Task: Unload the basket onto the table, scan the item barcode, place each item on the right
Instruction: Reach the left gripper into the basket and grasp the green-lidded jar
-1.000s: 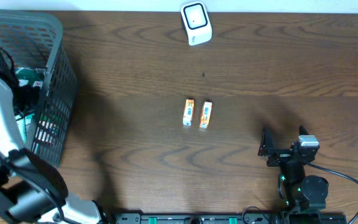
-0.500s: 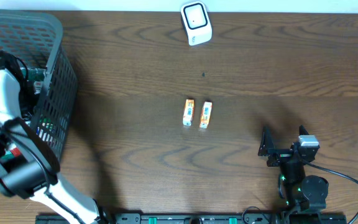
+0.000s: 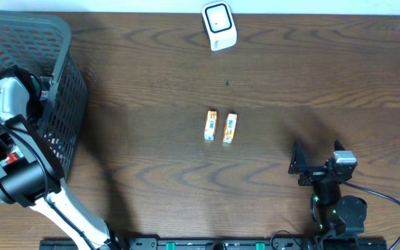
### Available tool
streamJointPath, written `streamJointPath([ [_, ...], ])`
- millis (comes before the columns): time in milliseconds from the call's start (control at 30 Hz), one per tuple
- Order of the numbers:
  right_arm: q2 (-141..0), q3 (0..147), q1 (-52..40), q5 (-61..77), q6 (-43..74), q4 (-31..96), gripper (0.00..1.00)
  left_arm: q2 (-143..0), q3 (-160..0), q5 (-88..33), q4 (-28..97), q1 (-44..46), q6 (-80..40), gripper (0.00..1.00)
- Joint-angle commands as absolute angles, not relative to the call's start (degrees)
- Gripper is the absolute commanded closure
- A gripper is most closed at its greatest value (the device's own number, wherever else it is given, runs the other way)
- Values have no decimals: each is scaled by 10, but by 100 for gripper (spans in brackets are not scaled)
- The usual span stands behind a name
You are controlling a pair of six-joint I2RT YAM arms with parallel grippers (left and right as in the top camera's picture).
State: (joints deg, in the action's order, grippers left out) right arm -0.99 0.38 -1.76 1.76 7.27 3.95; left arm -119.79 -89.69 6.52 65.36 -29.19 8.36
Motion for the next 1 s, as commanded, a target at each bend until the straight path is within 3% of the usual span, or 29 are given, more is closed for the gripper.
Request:
streamJointPath([
  [0, -8, 3, -22, 20, 81, 41, 1, -1200, -938, 64, 673, -291, 69, 26],
  [167, -8, 3, -22, 20, 81, 41, 1, -1188, -971, 64, 703, -291, 53, 15],
  [767, -8, 3, -22, 20, 81, 41, 1, -1183, -925, 62, 731, -319, -14, 15],
  [967, -8, 3, -22, 20, 81, 41, 1, -1183, -925, -47, 719, -350, -11, 19],
])
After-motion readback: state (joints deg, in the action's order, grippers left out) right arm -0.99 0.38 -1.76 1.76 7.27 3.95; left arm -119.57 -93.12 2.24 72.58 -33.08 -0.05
